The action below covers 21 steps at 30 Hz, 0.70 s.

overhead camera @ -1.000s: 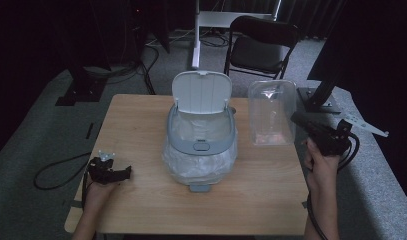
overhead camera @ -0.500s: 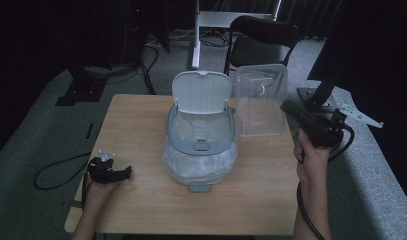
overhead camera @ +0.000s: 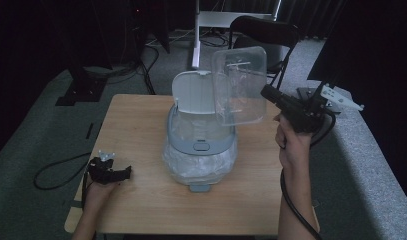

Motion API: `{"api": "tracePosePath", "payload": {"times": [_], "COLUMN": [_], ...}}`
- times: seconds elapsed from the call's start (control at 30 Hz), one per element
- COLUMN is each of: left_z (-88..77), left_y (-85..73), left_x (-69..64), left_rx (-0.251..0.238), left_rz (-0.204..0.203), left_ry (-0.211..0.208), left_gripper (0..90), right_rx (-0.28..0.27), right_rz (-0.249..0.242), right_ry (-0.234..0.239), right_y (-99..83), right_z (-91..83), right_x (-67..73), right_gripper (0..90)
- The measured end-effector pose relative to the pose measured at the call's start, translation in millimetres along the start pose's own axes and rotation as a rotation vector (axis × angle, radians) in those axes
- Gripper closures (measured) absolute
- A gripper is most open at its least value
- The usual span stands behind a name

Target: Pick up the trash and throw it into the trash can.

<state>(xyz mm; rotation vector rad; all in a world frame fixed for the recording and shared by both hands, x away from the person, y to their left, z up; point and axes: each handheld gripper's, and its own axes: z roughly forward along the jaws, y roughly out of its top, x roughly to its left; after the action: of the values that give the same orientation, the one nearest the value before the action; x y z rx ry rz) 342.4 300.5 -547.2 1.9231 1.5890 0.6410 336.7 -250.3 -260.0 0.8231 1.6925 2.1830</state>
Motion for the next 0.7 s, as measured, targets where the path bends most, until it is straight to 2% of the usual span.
{"api": "tracePosePath", "payload": {"times": [0.3,0.6,0.7], "left_z": [0.0,0.0,-0.1], "left_y": [0.0,0.0,0.0], "left_x": [0.0,0.1,0.3], "left_rx": [0.000,0.000,0.000], "left_rz": [0.000,0.000,0.002], "left_ry": [0.000,0.000,-0.001], "left_gripper": [0.6,0.7,0.6], "right_rx": [0.017,0.034,0.043], "right_rz": [0.002,0.031,0.029], "right_ry": [0.041,0.076,0.072], "right_y": [-1.5,-13.6,-17.3], "right_z": [34.5,59.5,67.3], "right_x": [6.0,3.8,3.0], "right_gripper": [85.6,85.5,85.5]}}
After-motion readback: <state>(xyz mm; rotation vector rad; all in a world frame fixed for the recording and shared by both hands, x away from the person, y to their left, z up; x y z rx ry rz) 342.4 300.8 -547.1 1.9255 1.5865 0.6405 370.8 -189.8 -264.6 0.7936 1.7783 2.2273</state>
